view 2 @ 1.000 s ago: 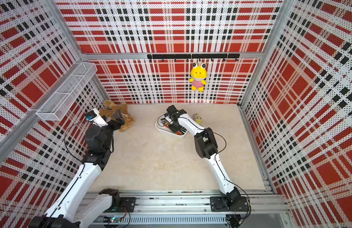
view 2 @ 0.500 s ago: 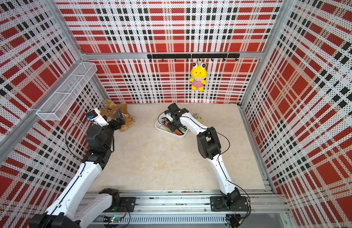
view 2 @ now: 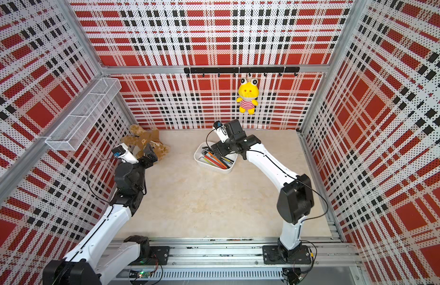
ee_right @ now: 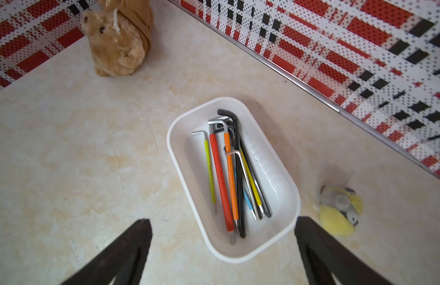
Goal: Put the hex key on the desktop into the storage box
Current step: Reset both arms
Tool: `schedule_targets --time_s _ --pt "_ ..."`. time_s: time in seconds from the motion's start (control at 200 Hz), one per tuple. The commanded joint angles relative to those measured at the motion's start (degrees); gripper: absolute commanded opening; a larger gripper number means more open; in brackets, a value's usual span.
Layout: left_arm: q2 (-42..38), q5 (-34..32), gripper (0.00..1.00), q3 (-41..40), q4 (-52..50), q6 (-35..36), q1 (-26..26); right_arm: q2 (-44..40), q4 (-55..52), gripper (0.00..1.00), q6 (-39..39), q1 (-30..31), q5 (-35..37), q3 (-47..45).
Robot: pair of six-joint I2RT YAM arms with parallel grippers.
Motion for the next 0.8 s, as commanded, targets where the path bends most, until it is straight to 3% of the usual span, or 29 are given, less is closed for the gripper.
schedule_targets --time_s 0.0,0.145,0.271,0.626,0.797 --pt "1.47 -4.44 0.97 -3.14 6.54 3.23 0.71 -9.49 10.83 1.0 2.01 -2.99 2.13 -11.75" --pt "5.73 -6.41 0.97 -6.61 11.93 5.36 1.32 -22.02 19.86 1.0 4.1 -8.26 4.22 -26.84" --pt "10.81 -5.43 0.99 -9.49 18.31 6.22 1.64 -27.78 22.52 1.0 5.47 -11.69 7.55 -33.49" --pt "22.12 -5.1 0.99 -17.03 38.58 9.95 2.29 -29.25 22.52 1.0 5.47 -20.1 7.55 -42.73" --pt "27.55 -3.28 0.99 -17.52 44.64 11.39 2.49 -23.38 22.52 1.0 5.47 -23.24 7.55 -45.91"
